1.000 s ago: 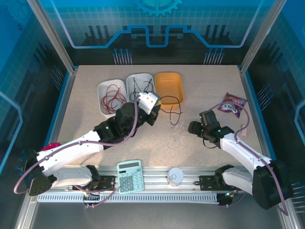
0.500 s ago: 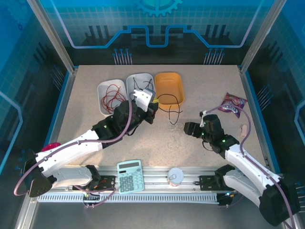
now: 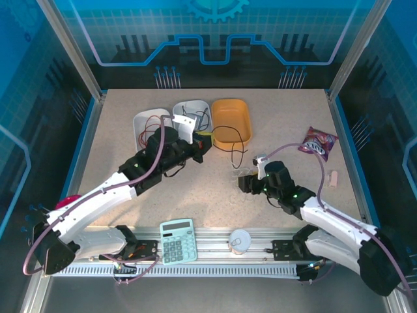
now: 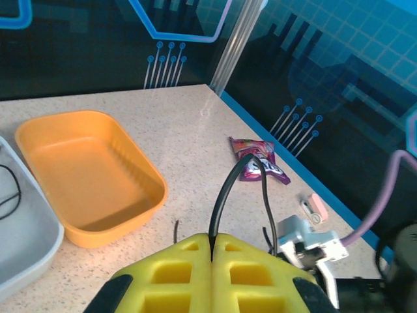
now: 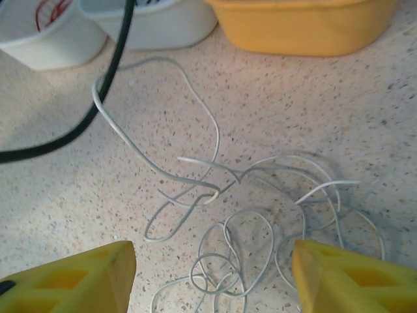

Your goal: Untangle the cables

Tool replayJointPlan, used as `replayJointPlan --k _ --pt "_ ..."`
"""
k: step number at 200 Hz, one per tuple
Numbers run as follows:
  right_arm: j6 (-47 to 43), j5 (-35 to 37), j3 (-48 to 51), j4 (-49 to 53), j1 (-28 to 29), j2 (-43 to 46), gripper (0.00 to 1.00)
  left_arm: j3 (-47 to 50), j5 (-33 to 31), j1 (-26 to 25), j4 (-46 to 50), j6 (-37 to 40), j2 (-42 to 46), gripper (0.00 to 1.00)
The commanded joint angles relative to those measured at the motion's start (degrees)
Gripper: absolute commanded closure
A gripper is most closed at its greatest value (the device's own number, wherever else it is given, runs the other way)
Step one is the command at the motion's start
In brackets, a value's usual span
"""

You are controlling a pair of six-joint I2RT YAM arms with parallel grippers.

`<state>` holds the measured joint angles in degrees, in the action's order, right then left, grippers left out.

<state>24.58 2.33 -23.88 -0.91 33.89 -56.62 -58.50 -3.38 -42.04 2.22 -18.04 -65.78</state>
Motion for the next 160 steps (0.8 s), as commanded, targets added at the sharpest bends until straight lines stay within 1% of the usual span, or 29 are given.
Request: replayJointPlan --k 1,24,56,72,78,98,122,134,160 --pt "-2.4 0.7 -2.8 -4.8 0.9 -3.0 0.35 -2.3 5.3 0.9 2.2 -3.1 1.3 1.0" --pt "-2.8 1.9 -3.6 -7.3 0.9 -6.2 0.35 -2.8 7.5 1.9 3.8 -4.3 1.5 1.0" --pt "-3.0 1.3 -4.7 -10.5 0.9 -10.7 0.36 -3.5 11.1 3.4 5.2 -5.6 1.7 1.0" --pt "-2.7 0.9 -5.4 -11.7 1.0 -12.9 0.39 -3.7 12.7 3.9 5.5 -6.2 1.7 1.0" --pt "-2.6 1.0 -5.6 -12.0 1.0 -13.7 0.42 -3.8 13.2 4.2 5.5 -6.4 1.6 1.0" --pt "-1.9 1.3 -6.1 -12.5 1.0 -15.3 0.57 -3.6 14.8 4.8 5.7 -6.3 1.4 1.0" --pt "-0.9 3.7 -6.5 -11.0 0.8 -16.0 0.73 -4.2 17.0 6.1 8.4 -5.1 1.1 1.0" --pt "-0.3 5.2 -6.8 -9.6 0.6 -15.9 0.78 -4.4 18.6 6.8 10.4 -4.4 1.0 1.0" --pt "1.3 7.7 -6.9 -7.0 -0.5 -15.3 0.83 -4.9 22.1 8.7 15.3 -2.4 1.4 1.0"
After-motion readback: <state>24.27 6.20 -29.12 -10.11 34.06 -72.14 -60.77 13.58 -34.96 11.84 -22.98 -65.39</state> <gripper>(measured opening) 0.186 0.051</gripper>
